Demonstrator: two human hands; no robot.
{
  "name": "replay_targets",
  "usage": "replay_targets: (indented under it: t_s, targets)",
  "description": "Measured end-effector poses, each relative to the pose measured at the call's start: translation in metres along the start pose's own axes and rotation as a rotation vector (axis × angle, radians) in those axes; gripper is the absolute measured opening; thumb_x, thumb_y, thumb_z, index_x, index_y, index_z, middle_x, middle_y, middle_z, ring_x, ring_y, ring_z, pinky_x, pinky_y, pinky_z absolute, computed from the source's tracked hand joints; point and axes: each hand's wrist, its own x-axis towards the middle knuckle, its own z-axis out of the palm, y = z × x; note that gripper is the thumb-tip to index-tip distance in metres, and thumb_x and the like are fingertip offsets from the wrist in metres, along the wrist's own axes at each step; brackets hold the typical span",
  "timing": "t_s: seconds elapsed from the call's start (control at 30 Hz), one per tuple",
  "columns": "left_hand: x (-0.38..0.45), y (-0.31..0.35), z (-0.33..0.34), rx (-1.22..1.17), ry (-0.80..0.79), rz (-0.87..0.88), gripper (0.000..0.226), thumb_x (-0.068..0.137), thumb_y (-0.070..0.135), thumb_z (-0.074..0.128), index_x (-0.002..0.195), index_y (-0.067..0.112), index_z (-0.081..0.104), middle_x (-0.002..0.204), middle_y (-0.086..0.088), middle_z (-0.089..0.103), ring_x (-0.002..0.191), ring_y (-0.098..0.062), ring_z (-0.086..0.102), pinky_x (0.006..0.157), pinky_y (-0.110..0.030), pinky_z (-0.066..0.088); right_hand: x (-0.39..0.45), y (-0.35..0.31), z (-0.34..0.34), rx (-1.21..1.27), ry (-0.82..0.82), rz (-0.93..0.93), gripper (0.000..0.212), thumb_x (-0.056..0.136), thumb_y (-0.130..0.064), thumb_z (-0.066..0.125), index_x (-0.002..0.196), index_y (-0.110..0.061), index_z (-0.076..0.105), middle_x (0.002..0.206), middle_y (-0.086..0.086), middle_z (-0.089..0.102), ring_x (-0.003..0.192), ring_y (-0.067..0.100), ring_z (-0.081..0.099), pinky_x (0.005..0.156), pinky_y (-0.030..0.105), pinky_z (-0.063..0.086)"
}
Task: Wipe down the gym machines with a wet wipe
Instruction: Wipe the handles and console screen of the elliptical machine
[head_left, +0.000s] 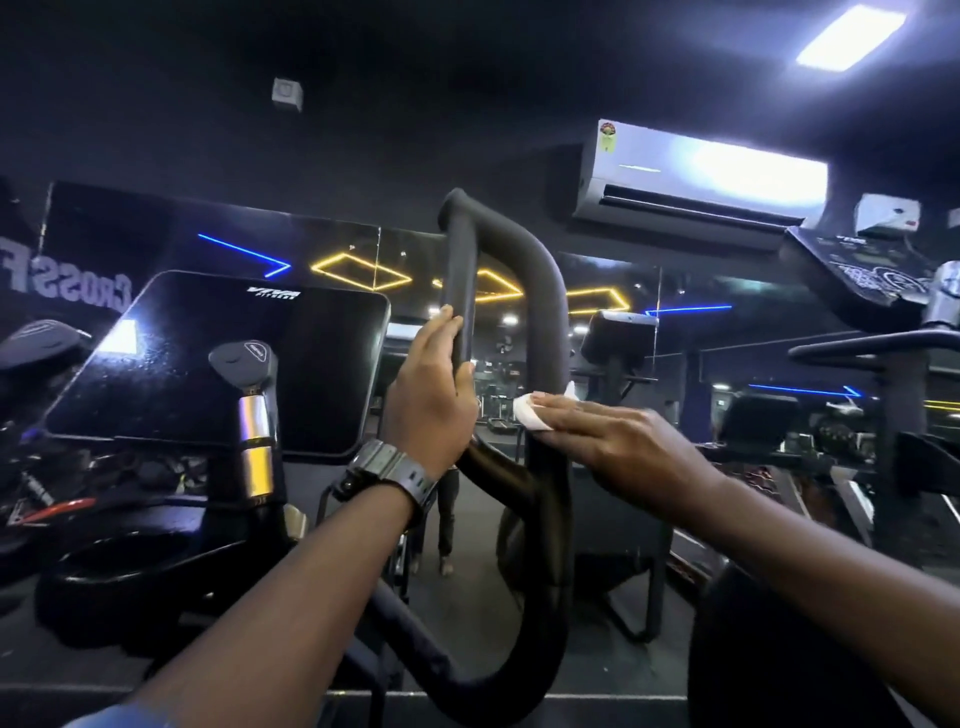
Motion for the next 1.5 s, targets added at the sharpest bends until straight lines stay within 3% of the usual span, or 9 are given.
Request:
replay_targets:
  t_s: [0.1, 0.17, 0.37, 0.53, 0.7, 0.9, 1.13, 1.33, 1.5]
  targets:
    - [-0.002, 0.006, 0.007, 0.026, 0.012, -0.028, 0.049, 0.096, 0.004, 0.050, 0.144, 0.009, 0.043, 0.156, 0.000, 0.034, 0.142, -0.011, 0.031, 0.100, 0.000, 0.014, 0.038, 0.025, -0.015, -0.073, -0.004, 0.000, 0.039, 0.088, -0.008, 0.046, 0.120, -0.015, 0.067, 0.115, 0.010, 0.070, 0.085, 0.026, 0.072, 0.060, 0.035, 0.061]
    - [-0.004, 0.011, 0.012, 0.054, 0.017, -0.041, 0.051, 0.095, 0.000, 0.046, 0.145, 0.008, 0.040, 0.158, -0.002, 0.029, 0.144, -0.013, 0.027, 0.103, -0.005, 0.015, 0.067, 0.038, -0.020, -0.101, 0.028, 0.123, 0.037, 0.087, -0.006, 0.058, 0.121, -0.017, 0.065, 0.105, 0.008, 0.068, 0.075, 0.028, 0.069, 0.058, 0.033, 0.058]
    - [-0.009, 0.008, 0.010, -0.054, 0.042, -0.053, 0.048, 0.096, 0.000, 0.042, 0.143, 0.006, 0.042, 0.155, -0.005, 0.035, 0.144, -0.015, 0.029, 0.106, 0.000, 0.013, 0.035, -0.012, 0.000, 0.068, 0.105, 0.196, 0.022, 0.086, -0.016, 0.060, 0.103, -0.016, 0.074, 0.092, 0.002, 0.071, 0.085, 0.018, 0.059, 0.074, 0.028, 0.048]
    - [-0.020, -0.002, -0.003, -0.064, 0.099, 0.003, 0.041, 0.093, -0.001, 0.047, 0.132, 0.005, 0.057, 0.137, -0.007, 0.057, 0.129, -0.015, 0.051, 0.111, -0.026, 0.039, 0.000, -0.030, 0.007, 0.178, 0.064, 0.048, 0.023, 0.091, -0.017, 0.060, 0.108, -0.013, 0.074, 0.095, 0.006, 0.068, 0.085, 0.022, 0.058, 0.072, 0.031, 0.050]
    - [-0.025, 0.001, -0.006, -0.077, 0.118, -0.048, 0.038, 0.092, 0.002, 0.051, 0.129, 0.005, 0.059, 0.133, -0.006, 0.060, 0.126, -0.014, 0.053, 0.109, -0.032, 0.042, 0.043, 0.013, -0.001, 0.125, 0.206, 0.311, 0.021, 0.087, -0.016, 0.065, 0.106, -0.012, 0.074, 0.100, 0.010, 0.058, 0.089, 0.018, 0.053, 0.077, 0.037, 0.052]
    - [-0.034, -0.004, -0.017, -0.139, 0.102, -0.081, 0.035, 0.087, 0.005, 0.064, 0.121, 0.009, 0.064, 0.118, -0.002, 0.066, 0.106, -0.013, 0.063, 0.095, -0.033, 0.054, -0.025, -0.067, 0.004, 0.276, 0.004, 0.115, 0.025, 0.090, -0.014, 0.062, 0.113, -0.016, 0.072, 0.098, 0.003, 0.062, 0.085, 0.016, 0.056, 0.073, 0.023, 0.046]
    - [-0.030, 0.009, -0.022, -0.256, 0.167, -0.390, 0.024, 0.091, 0.014, 0.061, 0.113, 0.018, 0.068, 0.101, 0.005, 0.071, 0.090, -0.004, 0.067, 0.084, -0.032, 0.059, 0.044, -0.035, 0.008, 0.275, 0.114, 0.221, 0.016, 0.089, -0.015, 0.066, 0.101, -0.011, 0.076, 0.086, 0.001, 0.067, 0.072, 0.009, 0.061, 0.065, 0.031, 0.057]
    - [-0.028, 0.005, -0.030, -0.380, 0.120, -0.487, 0.035, 0.089, 0.037, 0.045, 0.098, 0.018, 0.073, 0.087, 0.001, 0.074, 0.086, -0.018, 0.070, 0.083, -0.043, 0.057, 0.037, -0.066, 0.005, 0.283, 0.030, -0.019, 0.034, 0.098, -0.029, 0.048, 0.097, -0.011, 0.076, 0.085, 0.004, 0.068, 0.073, 0.016, 0.061, 0.063, 0.026, 0.052]
    - [-0.026, 0.007, -0.031, -0.401, 0.130, -0.510, 0.043, 0.097, 0.047, 0.033, 0.094, 0.022, 0.068, 0.083, 0.001, 0.070, 0.078, -0.017, 0.066, 0.076, -0.041, 0.055, 0.125, -0.028, 0.018, 0.195, 0.213, 0.130, 0.015, 0.088, -0.008, 0.063, 0.097, -0.009, 0.075, 0.088, 0.005, 0.064, 0.077, 0.011, 0.057, 0.068, 0.019, 0.042]
